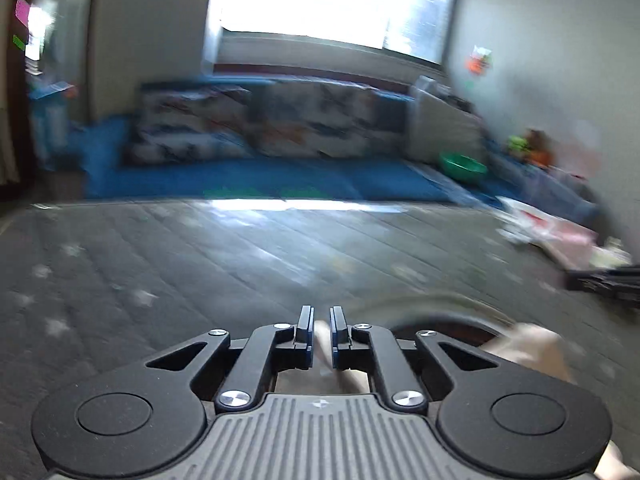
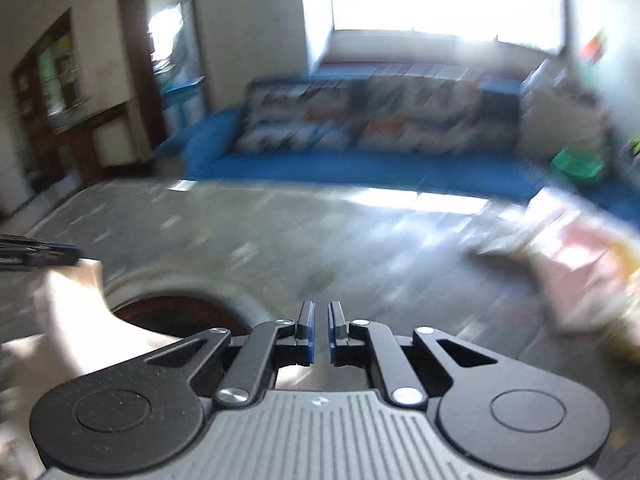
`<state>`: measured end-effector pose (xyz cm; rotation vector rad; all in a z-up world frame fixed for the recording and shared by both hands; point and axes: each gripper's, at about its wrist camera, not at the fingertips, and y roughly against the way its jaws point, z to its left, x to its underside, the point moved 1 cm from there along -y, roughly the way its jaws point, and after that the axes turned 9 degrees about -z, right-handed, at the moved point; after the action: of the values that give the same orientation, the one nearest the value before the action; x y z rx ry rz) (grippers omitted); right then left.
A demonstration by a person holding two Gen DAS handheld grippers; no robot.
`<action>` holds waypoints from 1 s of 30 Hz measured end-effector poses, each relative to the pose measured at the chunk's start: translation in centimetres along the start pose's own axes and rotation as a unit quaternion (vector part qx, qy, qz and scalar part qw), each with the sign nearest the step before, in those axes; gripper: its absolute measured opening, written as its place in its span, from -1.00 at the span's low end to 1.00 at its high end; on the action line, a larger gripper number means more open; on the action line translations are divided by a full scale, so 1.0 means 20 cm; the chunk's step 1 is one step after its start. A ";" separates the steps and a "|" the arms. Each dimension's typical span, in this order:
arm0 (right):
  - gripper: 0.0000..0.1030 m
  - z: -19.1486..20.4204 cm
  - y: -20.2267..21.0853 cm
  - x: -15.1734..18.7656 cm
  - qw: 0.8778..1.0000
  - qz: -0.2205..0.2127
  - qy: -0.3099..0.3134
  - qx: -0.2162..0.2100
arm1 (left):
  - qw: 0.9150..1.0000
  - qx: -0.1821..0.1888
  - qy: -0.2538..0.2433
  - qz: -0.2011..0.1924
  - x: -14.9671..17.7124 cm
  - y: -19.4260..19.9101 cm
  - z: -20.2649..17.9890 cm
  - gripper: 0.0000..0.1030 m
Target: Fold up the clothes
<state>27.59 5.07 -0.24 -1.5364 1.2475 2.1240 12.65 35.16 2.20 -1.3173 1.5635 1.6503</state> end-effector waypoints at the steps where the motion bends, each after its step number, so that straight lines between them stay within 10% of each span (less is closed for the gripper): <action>1: -0.73 -0.01 -0.01 -0.01 1.000 0.002 -0.005 0.012 | 1.000 -0.005 0.010 -0.003 0.00 -0.01 0.02 -0.82; 5: -0.10 0.00 0.05 0.02 0.999 0.029 -0.003 -0.023 | 0.999 0.012 0.038 0.006 0.04 0.02 0.06 -0.10; 10: -0.03 0.03 -0.02 0.09 0.996 0.088 0.007 -0.032 | 0.998 0.013 -0.010 0.061 0.09 -0.03 -0.02 0.35; 15: -0.23 0.03 -0.14 0.14 0.993 0.114 -0.004 -0.035 | 0.993 0.002 -0.024 0.114 0.13 -0.16 -0.04 0.18; 17: -0.64 0.04 -0.16 0.14 0.992 0.114 0.009 -0.043 | 0.992 0.015 -0.026 0.126 0.15 -0.19 -0.04 -0.59; 19: -0.76 0.07 -0.16 0.14 0.992 0.110 0.031 -0.047 | 0.992 0.014 -0.040 0.123 0.16 -0.21 -0.05 -0.78; 26: -0.79 0.11 -0.15 0.07 0.996 0.029 0.086 0.023 | 0.996 -0.035 -0.072 0.031 0.01 -0.25 -0.12 -0.80; 30: -0.52 0.05 -0.17 0.06 0.996 0.038 0.058 0.049 | 0.995 -0.076 -0.065 0.009 -0.02 -0.26 -0.12 -0.41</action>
<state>28.60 7.59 -2.82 -1.6145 1.4481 2.0117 18.02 33.96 0.45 -1.2455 1.4017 1.8581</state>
